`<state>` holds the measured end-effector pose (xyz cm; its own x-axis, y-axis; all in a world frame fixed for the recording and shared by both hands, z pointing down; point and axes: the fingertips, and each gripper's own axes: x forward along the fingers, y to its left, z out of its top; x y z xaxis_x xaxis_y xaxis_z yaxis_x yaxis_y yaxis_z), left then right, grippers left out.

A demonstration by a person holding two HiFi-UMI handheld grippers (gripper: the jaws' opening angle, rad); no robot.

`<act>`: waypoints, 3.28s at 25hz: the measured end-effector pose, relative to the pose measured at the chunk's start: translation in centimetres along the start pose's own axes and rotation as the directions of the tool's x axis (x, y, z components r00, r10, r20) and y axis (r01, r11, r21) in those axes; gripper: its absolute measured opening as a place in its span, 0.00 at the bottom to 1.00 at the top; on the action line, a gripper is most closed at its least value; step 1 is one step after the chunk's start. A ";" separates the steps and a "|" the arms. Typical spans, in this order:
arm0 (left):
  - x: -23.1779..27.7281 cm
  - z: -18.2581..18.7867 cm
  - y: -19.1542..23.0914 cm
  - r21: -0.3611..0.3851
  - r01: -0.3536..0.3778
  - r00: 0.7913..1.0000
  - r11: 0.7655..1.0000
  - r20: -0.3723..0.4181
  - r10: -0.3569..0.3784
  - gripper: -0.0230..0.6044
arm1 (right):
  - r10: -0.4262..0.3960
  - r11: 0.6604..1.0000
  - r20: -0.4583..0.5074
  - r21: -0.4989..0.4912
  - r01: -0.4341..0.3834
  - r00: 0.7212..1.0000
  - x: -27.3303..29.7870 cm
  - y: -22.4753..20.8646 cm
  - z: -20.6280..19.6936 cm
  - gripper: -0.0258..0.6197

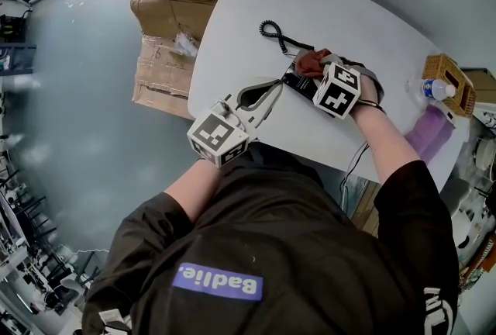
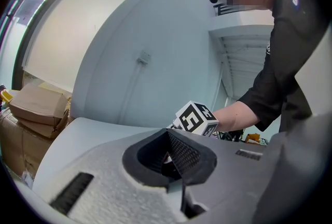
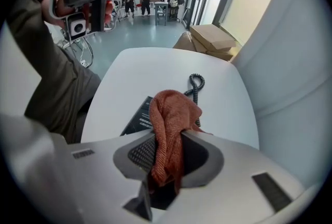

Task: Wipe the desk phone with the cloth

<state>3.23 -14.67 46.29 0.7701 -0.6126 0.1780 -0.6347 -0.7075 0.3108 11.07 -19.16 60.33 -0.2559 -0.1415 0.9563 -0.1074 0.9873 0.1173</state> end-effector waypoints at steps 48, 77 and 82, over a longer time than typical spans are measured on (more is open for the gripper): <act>6.0 1.6 -8.4 0.078 0.118 0.990 0.990 -0.085 -0.111 0.05 | -0.161 0.914 0.220 0.400 0.062 0.962 -9.2 2.5 -13.7 0.21; -9.3 2.2 -7.6 0.150 0.440 0.898 0.885 -0.097 -0.430 0.05 | -0.283 0.714 0.032 0.675 0.188 0.959 -9.0 17.3 -3.4 0.21; -12.0 3.1 -7.1 0.125 0.475 0.879 0.871 -0.092 -0.467 0.05 | -0.431 0.616 0.190 0.776 0.134 0.882 -14.2 17.8 4.2 0.21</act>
<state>-1.68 -3.38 39.04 0.9795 -0.1760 0.0975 -0.1947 -0.9514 0.2386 8.76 0.16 47.70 -0.3617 -0.5641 0.7423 -0.8463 0.5327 -0.0075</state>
